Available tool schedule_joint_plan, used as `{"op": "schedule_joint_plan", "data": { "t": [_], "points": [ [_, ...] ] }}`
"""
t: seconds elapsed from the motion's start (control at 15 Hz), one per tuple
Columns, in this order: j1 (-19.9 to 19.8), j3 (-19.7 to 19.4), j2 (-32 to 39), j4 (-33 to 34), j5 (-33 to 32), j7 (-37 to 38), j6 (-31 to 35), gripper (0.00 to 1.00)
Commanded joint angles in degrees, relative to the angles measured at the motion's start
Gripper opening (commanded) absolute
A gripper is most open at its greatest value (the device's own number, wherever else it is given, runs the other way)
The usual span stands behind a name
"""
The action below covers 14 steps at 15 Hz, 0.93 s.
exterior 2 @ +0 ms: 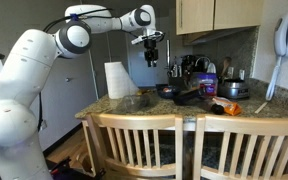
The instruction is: Move the clear bottle to the right
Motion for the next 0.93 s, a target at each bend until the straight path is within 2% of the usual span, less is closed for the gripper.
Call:
{"op": "schedule_joint_plan", "data": {
  "t": [0.0, 0.27, 0.6, 0.67, 0.73, 0.8, 0.87],
  "points": [
    [-0.6, 0.4, -0.5, 0.1, 1.8, 0.7, 1.8, 1.0],
    [-0.7, 0.4, -1.2, -0.3, 2.9, 2.1, 5.7, 1.0],
    [-0.2, 0.1, -2.5, -0.4, 3.2, 6.3, 19.2, 1.0],
    [-0.4, 0.5, -2.4, 0.3, 3.6, 6.3, 17.9, 1.0],
    [-0.9, 1.6, -2.6, 0.9, 5.3, 5.3, 13.1, 1.0],
    [-0.1, 0.2, -1.7, 0.8, 2.9, 5.7, 16.4, 1.0],
    [-0.1, 0.4, -1.9, 0.9, 3.7, 5.7, 15.2, 1.0]
  ]
}}
